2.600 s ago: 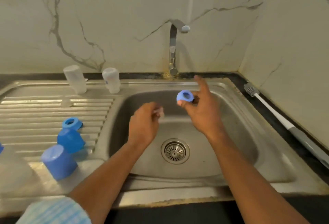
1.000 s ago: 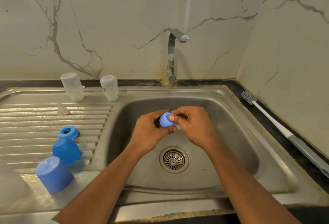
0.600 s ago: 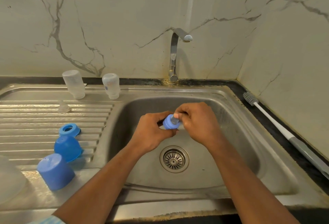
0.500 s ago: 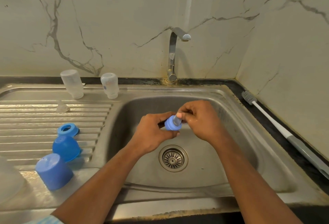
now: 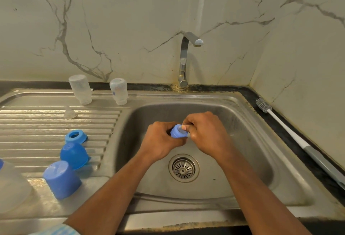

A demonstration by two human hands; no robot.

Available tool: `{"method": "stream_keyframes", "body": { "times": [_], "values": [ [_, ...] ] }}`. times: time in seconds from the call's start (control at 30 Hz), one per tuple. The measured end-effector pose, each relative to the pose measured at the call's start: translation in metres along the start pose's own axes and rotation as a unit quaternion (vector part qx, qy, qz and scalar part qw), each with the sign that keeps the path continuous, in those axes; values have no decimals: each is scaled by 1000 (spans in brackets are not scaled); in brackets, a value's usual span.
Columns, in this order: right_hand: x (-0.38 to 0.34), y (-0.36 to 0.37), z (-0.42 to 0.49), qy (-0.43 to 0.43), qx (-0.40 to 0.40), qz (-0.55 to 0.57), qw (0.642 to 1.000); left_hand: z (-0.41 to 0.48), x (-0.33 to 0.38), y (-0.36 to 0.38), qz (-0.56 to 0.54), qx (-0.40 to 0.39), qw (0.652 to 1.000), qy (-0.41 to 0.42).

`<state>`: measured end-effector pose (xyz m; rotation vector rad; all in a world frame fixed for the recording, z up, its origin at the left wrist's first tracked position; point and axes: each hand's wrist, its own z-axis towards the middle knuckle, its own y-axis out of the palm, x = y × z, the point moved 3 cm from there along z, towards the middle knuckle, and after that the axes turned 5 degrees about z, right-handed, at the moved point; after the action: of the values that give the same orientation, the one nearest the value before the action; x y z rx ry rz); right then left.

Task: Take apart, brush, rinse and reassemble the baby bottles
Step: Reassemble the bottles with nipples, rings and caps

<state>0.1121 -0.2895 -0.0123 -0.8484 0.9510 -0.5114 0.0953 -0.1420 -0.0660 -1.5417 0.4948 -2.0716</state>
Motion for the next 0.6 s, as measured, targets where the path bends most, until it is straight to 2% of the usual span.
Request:
{"method": "stream_keyframes", "body": {
  "times": [0.2, 0.33, 0.6],
  "values": [
    [16, -12, 0, 49, 22, 127, 991, -4, 9, -1, -26, -35, 998, 51],
    [16, -13, 1, 41, 38, 140, 989, -4, 15, 6, -11, 12, 999, 37],
    [-6, -3, 1, -22, -9, 37, 999, -2, 5, 3, 1, 59, 998, -1]
  ]
}}
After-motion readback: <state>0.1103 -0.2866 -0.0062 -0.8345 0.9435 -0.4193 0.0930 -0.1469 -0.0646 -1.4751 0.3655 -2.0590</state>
